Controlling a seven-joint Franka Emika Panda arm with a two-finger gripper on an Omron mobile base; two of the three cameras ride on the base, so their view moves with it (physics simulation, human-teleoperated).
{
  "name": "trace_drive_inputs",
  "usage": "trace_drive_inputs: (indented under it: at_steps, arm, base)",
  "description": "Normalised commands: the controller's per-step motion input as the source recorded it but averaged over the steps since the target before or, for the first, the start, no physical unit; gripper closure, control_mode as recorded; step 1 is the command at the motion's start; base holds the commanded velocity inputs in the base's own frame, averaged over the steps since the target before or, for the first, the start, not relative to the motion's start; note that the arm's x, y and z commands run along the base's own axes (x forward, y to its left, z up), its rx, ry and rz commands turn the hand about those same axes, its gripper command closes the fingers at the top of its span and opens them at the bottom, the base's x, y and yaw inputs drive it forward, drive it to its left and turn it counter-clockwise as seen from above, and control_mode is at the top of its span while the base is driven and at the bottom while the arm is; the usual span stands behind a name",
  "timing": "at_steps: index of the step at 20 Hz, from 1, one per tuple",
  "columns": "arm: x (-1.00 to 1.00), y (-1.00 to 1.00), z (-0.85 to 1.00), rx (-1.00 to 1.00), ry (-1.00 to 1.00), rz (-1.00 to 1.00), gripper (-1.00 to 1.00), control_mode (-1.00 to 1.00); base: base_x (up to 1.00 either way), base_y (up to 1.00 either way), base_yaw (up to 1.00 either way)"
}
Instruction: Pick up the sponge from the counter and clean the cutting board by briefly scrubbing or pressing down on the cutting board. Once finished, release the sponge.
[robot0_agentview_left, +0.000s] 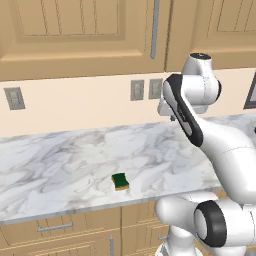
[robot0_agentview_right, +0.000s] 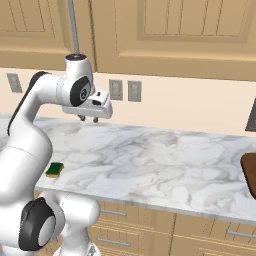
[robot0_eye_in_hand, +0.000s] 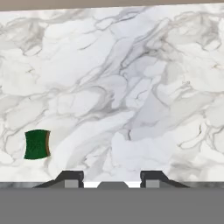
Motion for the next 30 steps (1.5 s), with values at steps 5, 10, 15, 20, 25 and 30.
trace_drive_inputs:
  at_steps: [5,10,15,20,25,30]
  arm:
    - [-0.22,0.06,-0.06,0.00,0.00,0.00,-1.00,-1.00]
    - [-0.40,0.64,-0.90,-0.21,0.00,-0.09,-1.00,-1.00]
    - [-0.21,0.62,-0.91,-0.06,0.06,-0.18,-1.00,-1.00]
    - [0.14,0.95,-0.55,-0.01,0.13,-0.10,-1.00,-1.00]
    - [0.32,0.90,-0.59,-0.05,0.16,-0.05,-1.00,-1.00]
    - [0.47,0.59,-0.50,-0.06,0.21,-0.01,-1.00,-1.00]
  base:
    - [0.00,0.00,0.00]
    - [0.00,0.00,0.00]
    - [0.00,0.00,0.00]
    - [0.00,0.00,0.00]
    - [0.00,0.00,0.00]
    - [0.00,0.00,0.00]
